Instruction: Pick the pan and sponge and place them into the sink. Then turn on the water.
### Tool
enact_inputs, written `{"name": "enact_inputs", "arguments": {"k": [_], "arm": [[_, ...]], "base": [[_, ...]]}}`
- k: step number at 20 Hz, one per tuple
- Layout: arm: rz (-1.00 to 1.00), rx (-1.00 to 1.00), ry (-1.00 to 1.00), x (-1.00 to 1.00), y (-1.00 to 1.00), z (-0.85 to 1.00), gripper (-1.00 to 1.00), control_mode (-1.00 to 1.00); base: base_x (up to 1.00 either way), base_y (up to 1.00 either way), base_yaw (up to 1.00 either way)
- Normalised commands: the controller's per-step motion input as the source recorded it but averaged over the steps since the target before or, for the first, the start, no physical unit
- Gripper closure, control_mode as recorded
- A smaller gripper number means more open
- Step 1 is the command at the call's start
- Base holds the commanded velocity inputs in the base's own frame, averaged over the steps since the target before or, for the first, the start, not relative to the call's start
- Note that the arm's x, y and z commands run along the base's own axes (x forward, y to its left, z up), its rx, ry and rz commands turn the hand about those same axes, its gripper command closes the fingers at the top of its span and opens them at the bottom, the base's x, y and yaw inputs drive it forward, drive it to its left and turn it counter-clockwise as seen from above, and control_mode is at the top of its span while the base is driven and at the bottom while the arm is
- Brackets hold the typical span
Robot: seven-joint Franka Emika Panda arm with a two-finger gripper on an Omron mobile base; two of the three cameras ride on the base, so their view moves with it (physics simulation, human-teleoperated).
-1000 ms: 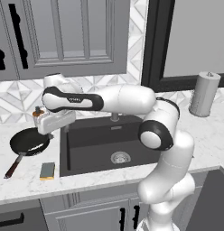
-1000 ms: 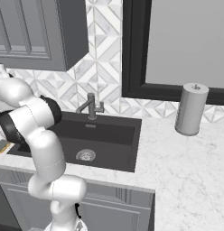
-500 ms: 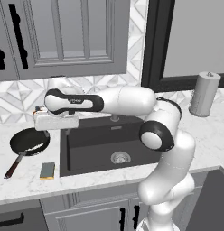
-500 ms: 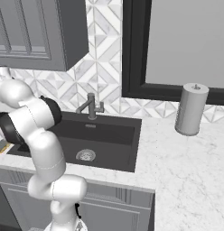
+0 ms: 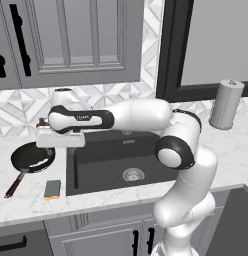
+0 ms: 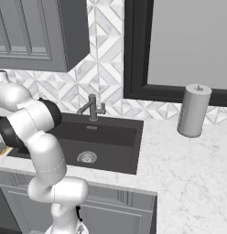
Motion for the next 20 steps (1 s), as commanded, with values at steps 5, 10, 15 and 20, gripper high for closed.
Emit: {"name": "enact_inputs", "arguments": {"k": [5, 10, 15, 20], "arm": [[0.00, -0.01, 0.00, 0.00, 0.54, -0.20, -1.00, -1.00], [0.00, -0.03, -0.01, 0.00, 0.65, -0.24, -1.00, -1.00], [0.00, -0.08, -0.02, 0.00, 0.45, -0.14, -1.00, -1.00], [0.00, -0.09, -0.01, 0.00, 0.28, -0.07, -1.00, -1.00]], "base": [[0.00, 0.00, 0.00], [0.00, 0.00, 0.00], [0.00, 0.00, 0.00], [0.00, 0.00, 0.00]]}}
